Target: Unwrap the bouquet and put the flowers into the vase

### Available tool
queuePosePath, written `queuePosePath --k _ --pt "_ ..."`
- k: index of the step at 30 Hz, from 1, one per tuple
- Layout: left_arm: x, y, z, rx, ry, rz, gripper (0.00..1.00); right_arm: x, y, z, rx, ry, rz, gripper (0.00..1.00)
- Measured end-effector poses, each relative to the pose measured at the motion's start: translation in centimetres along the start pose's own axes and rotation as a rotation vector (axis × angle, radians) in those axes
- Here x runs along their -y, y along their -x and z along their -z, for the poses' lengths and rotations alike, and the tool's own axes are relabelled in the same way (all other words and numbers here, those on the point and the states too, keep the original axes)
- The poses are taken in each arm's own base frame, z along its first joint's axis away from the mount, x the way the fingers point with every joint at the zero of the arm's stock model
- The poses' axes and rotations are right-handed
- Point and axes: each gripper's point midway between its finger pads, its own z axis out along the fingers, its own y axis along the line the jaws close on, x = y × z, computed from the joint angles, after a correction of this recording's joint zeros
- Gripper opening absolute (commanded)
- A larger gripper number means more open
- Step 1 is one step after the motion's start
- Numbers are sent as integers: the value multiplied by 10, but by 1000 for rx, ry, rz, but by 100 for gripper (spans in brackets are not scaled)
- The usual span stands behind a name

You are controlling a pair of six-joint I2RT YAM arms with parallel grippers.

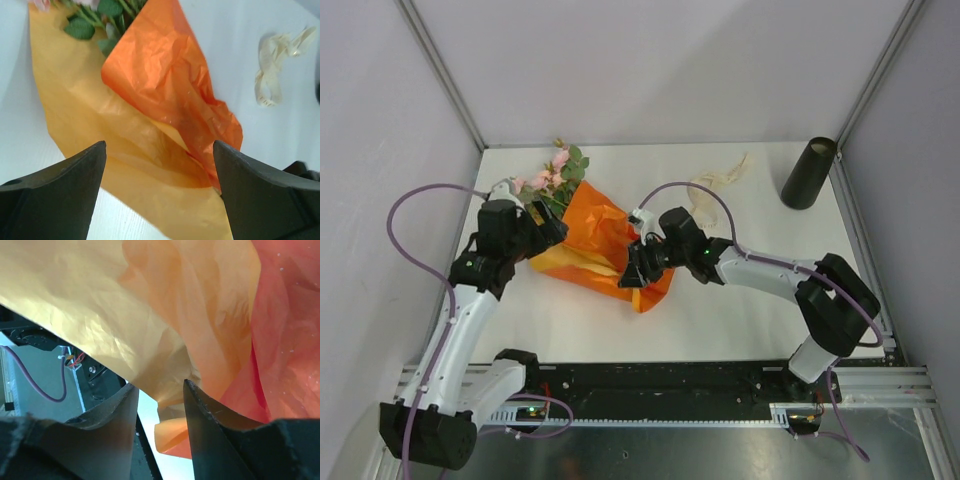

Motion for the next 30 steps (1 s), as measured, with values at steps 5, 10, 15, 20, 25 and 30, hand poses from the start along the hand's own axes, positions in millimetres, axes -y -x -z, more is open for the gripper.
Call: queuePosePath --k 5,10,15,20,25,30 --pt "-12 -41 -16 -132 18 29 86 5 11 14 41 -32 -42 52" --pt "-29 -88 -30 -283 57 75 81 13 30 30 102 -63 -79 54" --pt "-54 -111 -31 -326 158 114 78 23 44 42 156 -96 -104 54" --pt "-80 -107 -29 -281 282 175 79 20 49 39 177 -86 -110 50" --pt "-102 -98 -25 -217 396 191 83 7 32 12 130 -45 -115 48" --pt "-125 -83 -25 -168 501 209 85 3 -16 -27 6 -52 -125 46"
